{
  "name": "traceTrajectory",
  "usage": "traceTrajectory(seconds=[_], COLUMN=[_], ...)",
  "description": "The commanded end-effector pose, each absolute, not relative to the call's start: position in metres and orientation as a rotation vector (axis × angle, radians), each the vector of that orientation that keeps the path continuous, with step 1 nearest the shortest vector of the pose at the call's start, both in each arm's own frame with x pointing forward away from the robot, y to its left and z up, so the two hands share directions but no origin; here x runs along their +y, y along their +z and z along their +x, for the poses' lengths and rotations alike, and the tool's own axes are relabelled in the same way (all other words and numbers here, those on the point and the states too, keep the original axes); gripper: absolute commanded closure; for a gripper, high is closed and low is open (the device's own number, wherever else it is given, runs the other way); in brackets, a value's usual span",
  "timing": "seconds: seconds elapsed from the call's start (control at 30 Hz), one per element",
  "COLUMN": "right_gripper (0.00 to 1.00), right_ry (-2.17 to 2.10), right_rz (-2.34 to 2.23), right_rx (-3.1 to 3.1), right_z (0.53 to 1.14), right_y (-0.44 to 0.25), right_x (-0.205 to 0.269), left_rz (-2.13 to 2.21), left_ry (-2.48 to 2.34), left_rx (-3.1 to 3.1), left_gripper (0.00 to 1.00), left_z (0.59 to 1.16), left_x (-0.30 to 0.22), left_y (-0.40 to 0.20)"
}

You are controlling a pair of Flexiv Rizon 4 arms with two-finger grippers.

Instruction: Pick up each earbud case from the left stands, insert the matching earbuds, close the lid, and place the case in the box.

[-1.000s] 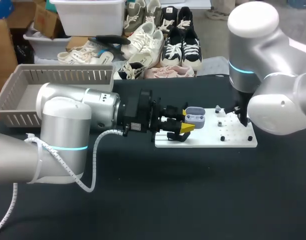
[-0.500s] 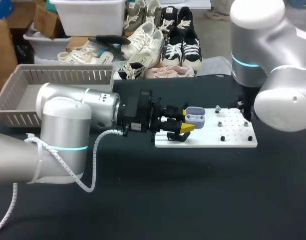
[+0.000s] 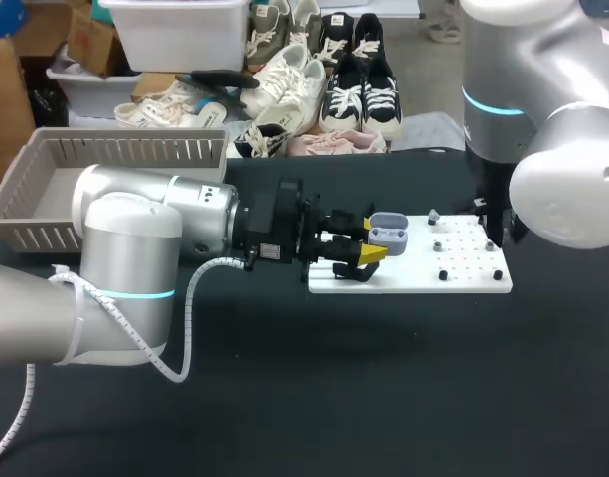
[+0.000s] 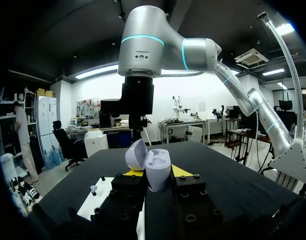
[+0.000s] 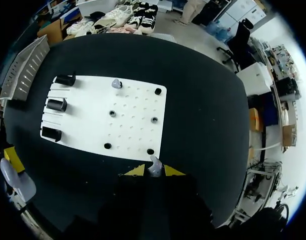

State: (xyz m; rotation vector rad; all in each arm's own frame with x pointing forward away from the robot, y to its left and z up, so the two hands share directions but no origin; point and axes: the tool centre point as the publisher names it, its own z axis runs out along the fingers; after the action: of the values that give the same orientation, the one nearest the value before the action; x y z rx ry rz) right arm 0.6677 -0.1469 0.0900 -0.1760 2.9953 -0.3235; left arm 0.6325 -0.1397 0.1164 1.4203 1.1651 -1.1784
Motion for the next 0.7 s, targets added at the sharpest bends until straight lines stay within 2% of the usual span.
traceTrajectory(seconds=[0.03, 0.53, 0.7], right_gripper=[1.0, 1.0, 1.0], right_ry=[-0.32, -0.32, -0.29], right_rz=[-0.173, -0.173, 0.264], right_rx=[2.985, 2.985, 3.002], right_z=[0.662, 0.662, 0.684], right_y=[0.091, 0.091, 0.094], right_x=[-0.149, -0.149, -0.152], left_rz=[1.422, 1.422, 1.422], left_ry=[-1.181, -1.181, -1.181], left_rx=[1.163, 1.163, 1.163], left_gripper=[1.0, 1.0, 1.0], left_z=[0.634, 0.634, 0.634], left_x=[-0.14, -0.14, -0.14], left_y=[0.116, 0.116, 0.116])
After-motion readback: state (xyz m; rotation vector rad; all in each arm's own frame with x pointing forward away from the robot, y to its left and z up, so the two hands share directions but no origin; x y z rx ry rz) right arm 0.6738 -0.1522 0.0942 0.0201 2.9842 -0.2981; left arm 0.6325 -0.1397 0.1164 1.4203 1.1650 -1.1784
